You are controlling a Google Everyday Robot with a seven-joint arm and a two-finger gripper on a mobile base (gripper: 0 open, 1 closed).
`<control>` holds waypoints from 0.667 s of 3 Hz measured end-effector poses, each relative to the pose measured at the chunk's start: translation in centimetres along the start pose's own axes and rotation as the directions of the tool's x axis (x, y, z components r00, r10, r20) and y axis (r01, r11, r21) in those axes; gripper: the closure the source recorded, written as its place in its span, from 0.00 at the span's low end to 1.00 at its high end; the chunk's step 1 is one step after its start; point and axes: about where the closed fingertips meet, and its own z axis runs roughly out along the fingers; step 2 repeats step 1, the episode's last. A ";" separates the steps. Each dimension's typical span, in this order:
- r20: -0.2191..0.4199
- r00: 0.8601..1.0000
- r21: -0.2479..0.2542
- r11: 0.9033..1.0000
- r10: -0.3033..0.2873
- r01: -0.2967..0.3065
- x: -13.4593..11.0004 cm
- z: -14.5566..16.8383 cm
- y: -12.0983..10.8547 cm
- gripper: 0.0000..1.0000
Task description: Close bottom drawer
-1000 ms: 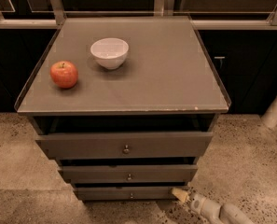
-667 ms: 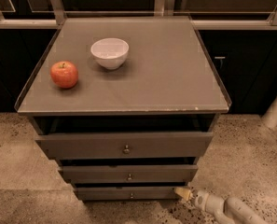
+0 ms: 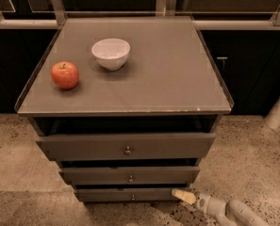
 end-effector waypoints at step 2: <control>0.000 1.000 0.000 1.000 0.000 0.000 0.0 0.0 0.0 0.00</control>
Offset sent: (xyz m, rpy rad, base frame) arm 0.0000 0.0000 0.0000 0.0000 0.0000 0.0000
